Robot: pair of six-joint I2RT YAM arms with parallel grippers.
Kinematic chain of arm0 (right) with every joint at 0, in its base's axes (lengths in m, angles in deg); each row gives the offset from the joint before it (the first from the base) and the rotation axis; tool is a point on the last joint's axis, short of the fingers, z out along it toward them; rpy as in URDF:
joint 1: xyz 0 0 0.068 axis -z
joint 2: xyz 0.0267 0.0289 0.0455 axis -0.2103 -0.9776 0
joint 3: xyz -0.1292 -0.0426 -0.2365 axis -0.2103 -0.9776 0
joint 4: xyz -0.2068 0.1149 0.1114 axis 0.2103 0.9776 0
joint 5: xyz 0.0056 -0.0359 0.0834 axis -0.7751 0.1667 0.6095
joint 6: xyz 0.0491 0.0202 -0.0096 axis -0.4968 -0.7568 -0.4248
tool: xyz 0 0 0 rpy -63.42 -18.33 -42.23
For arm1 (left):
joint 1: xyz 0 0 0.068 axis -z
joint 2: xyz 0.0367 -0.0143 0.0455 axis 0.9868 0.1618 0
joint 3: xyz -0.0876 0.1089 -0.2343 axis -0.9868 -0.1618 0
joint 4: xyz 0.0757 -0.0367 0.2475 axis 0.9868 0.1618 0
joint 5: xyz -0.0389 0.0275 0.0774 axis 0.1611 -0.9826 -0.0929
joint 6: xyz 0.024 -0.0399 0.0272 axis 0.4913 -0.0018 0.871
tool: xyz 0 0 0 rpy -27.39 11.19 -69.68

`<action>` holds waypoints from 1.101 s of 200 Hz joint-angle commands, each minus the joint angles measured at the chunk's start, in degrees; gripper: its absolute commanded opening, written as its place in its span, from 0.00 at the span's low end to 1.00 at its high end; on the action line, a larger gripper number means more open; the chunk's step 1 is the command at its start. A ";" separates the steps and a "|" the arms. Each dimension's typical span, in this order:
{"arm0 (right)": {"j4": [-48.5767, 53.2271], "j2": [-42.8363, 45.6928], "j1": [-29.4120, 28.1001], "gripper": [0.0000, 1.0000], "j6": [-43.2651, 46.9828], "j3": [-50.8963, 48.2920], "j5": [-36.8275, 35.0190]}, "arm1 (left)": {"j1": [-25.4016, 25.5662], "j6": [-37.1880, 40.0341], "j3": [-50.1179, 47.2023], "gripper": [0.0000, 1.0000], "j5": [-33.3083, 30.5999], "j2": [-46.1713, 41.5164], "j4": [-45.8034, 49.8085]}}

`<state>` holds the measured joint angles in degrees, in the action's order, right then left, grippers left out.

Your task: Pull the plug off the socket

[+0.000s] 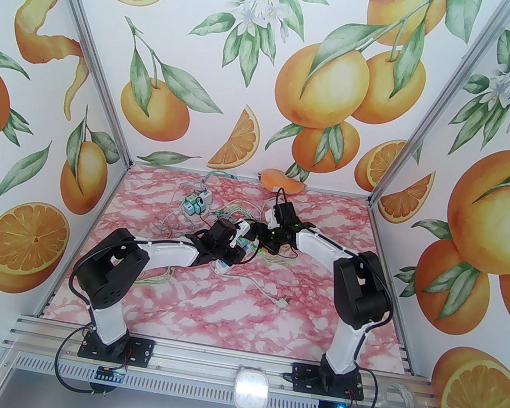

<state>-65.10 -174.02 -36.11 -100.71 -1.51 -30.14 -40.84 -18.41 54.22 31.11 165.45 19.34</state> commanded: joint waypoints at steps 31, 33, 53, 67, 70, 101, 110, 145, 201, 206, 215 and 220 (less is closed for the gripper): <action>0.92 -2.41 0.32 0.77 0.65 -0.17 -1.48 | 0.84 -1.25 -0.04 0.35 1.65 -0.72 -0.82; 0.97 -2.43 0.32 0.77 0.74 -0.24 -1.56 | 0.88 -1.25 -0.04 0.35 1.52 -0.69 -0.85; 2.24 -2.54 0.41 0.76 1.77 -1.56 -3.01 | 0.91 -1.36 0.39 0.35 1.21 -0.59 -0.71; 2.66 -1.97 0.36 0.75 2.58 -2.74 -4.00 | 0.89 -1.49 0.87 0.35 0.91 -0.50 -0.45; 2.78 -1.86 0.34 0.74 2.73 -2.97 -4.24 | 0.88 -1.58 0.96 0.35 0.85 -0.50 -0.41; 5.04 -1.50 0.32 0.74 5.00 -4.38 -6.66 | 0.78 -2.69 1.78 0.35 0.42 -0.68 -0.66; 5.49 -1.56 0.34 0.73 5.51 -4.88 -7.24 | 0.67 -3.19 2.02 0.35 0.39 -0.68 -0.73; 5.80 -1.48 0.32 0.72 6.67 -6.31 -8.48 | -0.30 -6.96 2.64 0.35 2.26 -1.11 -1.53; 6.25 -2.87 -0.10 0.72 6.97 -5.23 -8.73 | 2.19 -4.40 4.05 0.35 -1.38 -2.10 -0.17; 6.28 -3.02 -0.12 0.72 7.04 -5.14 -8.74 | 2.80 -3.02 4.27 0.34 -2.92 -2.01 0.48; 6.63 -3.24 -0.12 0.72 7.20 -4.88 -8.74 | 3.98 -1.33 4.69 0.34 -5.42 -1.70 1.38; 6.78 -3.32 -0.12 0.72 7.32 -4.78 -8.77 | 4.44 -0.62 4.79 0.34 -6.54 -1.49 1.68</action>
<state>-68.06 -173.43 -35.80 -95.53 -4.41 -32.08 -39.41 -22.69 55.25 29.02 165.45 20.63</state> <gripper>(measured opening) 0.722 0.435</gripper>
